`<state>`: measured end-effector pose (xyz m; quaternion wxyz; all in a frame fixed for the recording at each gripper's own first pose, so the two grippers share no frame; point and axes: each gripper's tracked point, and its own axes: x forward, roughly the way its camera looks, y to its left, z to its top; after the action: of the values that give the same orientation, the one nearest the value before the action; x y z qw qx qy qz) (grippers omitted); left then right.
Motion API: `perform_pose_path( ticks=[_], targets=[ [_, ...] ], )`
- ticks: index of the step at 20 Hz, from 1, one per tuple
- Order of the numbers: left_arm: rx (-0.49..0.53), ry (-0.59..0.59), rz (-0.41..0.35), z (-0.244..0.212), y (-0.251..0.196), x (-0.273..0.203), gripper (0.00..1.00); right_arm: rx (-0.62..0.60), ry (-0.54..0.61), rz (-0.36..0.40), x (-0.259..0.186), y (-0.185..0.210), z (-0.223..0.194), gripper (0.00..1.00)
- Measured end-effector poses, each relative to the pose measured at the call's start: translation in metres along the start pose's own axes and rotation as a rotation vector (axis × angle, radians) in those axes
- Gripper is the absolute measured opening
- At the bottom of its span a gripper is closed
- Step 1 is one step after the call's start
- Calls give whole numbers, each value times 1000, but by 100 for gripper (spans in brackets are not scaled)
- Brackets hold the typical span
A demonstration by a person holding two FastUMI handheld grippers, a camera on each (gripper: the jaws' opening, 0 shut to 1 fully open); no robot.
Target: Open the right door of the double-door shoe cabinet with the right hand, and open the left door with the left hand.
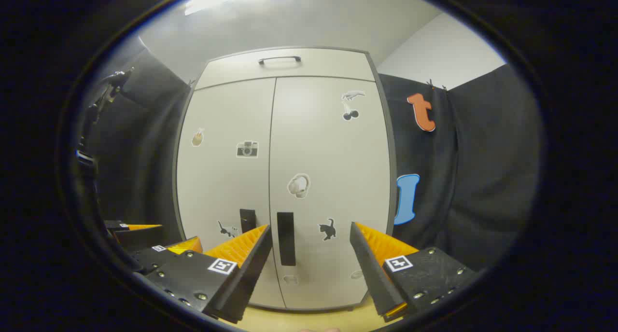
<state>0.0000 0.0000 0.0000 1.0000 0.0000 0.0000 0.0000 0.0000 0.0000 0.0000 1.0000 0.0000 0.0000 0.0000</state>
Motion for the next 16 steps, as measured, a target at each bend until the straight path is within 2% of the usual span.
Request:
perform_pose_path(
  ticks=[10,16],
  targets=[
    [-3,-16,8,9,2,-9,99,3,3,-9,-5,0,3,95],
    [-13,-32,42,10,16,-14,99,10,9,-1,-3,7,-2,95]
  ],
)
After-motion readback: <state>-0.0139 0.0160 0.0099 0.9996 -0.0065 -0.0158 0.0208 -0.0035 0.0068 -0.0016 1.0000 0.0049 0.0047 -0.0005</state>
